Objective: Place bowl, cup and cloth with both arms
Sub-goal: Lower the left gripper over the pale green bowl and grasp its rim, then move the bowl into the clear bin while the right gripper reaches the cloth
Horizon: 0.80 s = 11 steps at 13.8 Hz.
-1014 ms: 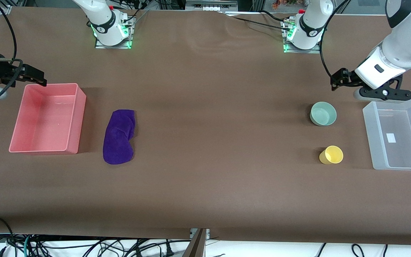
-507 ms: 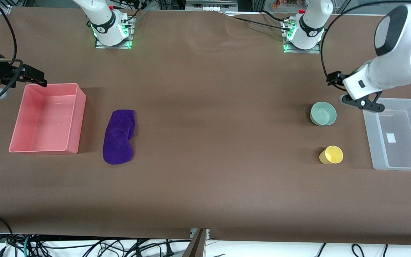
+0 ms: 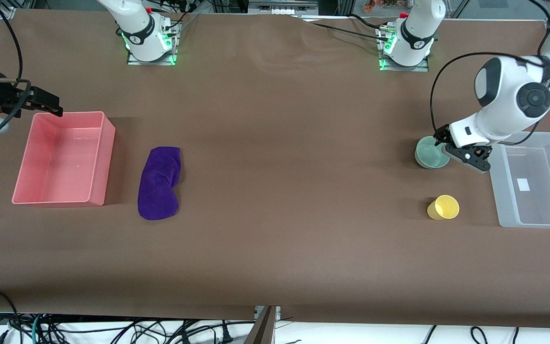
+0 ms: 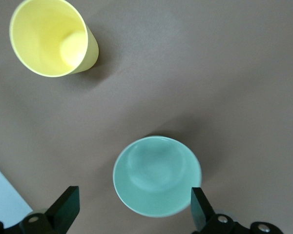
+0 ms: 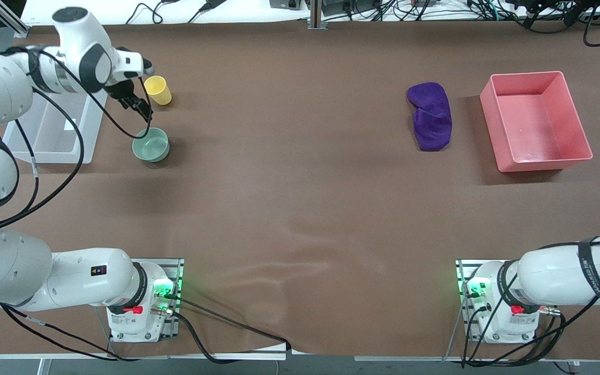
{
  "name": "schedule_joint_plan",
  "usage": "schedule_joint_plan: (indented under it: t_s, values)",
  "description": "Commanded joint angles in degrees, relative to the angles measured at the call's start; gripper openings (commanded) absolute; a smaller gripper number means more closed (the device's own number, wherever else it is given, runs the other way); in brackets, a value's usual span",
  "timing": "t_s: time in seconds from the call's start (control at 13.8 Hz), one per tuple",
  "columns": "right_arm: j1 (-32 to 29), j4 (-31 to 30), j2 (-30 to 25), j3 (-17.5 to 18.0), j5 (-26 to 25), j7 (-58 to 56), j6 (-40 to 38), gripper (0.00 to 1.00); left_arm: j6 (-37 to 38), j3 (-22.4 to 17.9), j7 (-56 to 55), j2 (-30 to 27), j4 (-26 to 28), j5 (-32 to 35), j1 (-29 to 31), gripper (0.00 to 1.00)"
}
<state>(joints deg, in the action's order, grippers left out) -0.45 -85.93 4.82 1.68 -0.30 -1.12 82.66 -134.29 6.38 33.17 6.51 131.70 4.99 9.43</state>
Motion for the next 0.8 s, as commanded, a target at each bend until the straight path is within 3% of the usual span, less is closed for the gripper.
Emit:
schedule_joint_plan:
  t_s: [0.0,0.14,0.22,0.29,0.43,0.58,0.72]
  values:
    - [0.1,1.4,0.5,0.2,-0.8,-0.7,-0.3,1.0,-7.3,0.4,7.1,6.5,-0.3,1.3,3.7,1.0]
    - [0.1,1.4,0.5,0.2,-0.8,-0.8,-0.1,1.0,-11.9,0.4,11.2,10.4,-0.3,1.3,5.6,0.96]
    - [0.1,1.4,0.9,0.1,-0.7,-0.8,-0.1,1.0,-12.8,0.5,11.8,11.8,-0.3,1.3,6.1,0.74]
    - [0.1,1.4,1.1,0.2,-0.7,-0.8,-0.1,1.0,-12.9,0.5,11.9,12.6,-0.3,1.3,6.1,0.41]
    - [0.5,1.4,2.6,0.6,-0.7,-0.3,0.7,1.0,-12.8,0.5,11.9,13.4,-0.3,0.9,6.1,0.02]
    - [1.0,0.0,4.2,0.7,-0.8,-0.7,4.6,1.0,-12.8,0.7,11.9,14.0,-0.5,0.7,6.1,0.0]
    - [1.1,-6.5,5.7,0.7,-0.8,-0.8,10.7,1.0,-12.5,0.8,12.0,13.4,-0.9,0.7,6.1,0.0]
